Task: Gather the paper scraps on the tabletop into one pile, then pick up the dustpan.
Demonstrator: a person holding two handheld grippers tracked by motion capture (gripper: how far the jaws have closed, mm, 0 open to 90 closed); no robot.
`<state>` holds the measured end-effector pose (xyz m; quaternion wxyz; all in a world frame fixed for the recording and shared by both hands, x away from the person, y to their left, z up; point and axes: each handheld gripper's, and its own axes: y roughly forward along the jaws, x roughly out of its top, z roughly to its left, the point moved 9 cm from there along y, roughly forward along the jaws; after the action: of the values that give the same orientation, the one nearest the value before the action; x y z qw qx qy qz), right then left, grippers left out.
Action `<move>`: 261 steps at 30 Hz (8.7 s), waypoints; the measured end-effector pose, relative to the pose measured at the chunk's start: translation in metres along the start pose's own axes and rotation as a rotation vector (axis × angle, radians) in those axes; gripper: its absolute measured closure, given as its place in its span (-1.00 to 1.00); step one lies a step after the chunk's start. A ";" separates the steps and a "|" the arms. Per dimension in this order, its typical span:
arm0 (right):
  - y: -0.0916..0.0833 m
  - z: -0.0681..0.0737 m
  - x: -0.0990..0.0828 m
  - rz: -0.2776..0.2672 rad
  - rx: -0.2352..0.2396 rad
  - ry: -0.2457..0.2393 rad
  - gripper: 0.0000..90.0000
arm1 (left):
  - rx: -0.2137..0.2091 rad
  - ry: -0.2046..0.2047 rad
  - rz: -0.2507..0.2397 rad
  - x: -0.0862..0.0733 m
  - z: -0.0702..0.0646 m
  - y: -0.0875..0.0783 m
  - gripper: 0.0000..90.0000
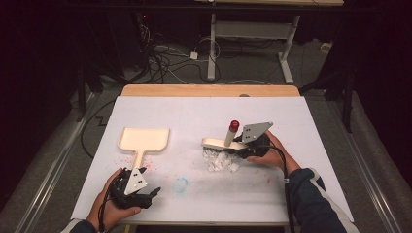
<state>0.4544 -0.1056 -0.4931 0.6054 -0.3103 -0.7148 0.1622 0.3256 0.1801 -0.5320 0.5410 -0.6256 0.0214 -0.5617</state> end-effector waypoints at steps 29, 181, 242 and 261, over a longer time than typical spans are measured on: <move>-0.095 0.035 0.024 -0.194 -0.116 0.142 0.50 | 0.017 0.022 -0.025 0.003 -0.002 -0.006 -0.55; -0.113 -0.005 -0.036 -0.041 -0.680 0.493 0.50 | 0.156 -0.288 0.072 -0.022 0.055 -0.004 -0.53; -0.112 -0.004 -0.036 -0.030 -0.677 0.494 0.50 | 0.208 -0.636 0.108 -0.016 0.104 0.051 0.40; -0.109 -0.004 -0.036 -0.049 -0.656 0.514 0.50 | 0.179 -0.562 0.120 -0.006 0.111 0.054 0.42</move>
<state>0.4343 -0.2118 -0.4536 0.6369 -0.5001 -0.5612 -0.1712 0.4355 0.2340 -0.5498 0.6110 -0.7040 -0.1415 -0.3333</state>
